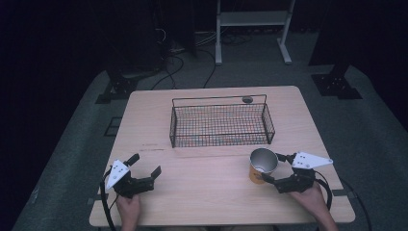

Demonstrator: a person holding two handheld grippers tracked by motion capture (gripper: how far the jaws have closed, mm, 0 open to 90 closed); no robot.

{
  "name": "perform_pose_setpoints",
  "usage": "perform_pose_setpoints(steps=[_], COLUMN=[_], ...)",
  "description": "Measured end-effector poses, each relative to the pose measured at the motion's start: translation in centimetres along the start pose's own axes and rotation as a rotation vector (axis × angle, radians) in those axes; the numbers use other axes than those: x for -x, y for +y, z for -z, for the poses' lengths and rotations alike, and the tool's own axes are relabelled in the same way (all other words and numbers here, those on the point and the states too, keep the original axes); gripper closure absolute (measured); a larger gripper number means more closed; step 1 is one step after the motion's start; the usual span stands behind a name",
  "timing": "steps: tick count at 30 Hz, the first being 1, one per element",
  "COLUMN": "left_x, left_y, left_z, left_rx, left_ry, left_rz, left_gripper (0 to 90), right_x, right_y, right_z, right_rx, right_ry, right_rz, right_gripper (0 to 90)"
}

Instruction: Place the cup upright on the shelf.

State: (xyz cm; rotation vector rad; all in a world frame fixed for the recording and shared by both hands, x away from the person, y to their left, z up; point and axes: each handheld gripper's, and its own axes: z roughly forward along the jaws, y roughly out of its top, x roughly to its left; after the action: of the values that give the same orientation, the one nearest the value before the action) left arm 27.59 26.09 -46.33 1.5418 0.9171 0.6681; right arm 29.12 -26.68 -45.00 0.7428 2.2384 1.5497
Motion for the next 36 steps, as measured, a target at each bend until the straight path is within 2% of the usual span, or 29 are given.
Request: perform_pose_setpoints(steps=[9,24,36], left_x=[0.0,0.1,0.1], left_y=[0.0,0.0,0.0], left_z=[0.0,0.0,0.0], left_rx=[0.0,-0.001,0.0], left_ry=[-0.001,-0.004,-0.005], left_rz=[-0.004,-0.007,-0.009], left_gripper=[0.0,0.0,0.0], right_x=[0.0,0.0,-0.2], right_y=[0.1,0.4,1.2], right_z=[-1.2,-2.9,-3.0], right_rx=[0.008,0.036,0.009], right_ry=[0.004,-0.017,-0.027], right_rz=[-0.003,-0.008,0.009], right_gripper=[10.9,12.0,12.7])
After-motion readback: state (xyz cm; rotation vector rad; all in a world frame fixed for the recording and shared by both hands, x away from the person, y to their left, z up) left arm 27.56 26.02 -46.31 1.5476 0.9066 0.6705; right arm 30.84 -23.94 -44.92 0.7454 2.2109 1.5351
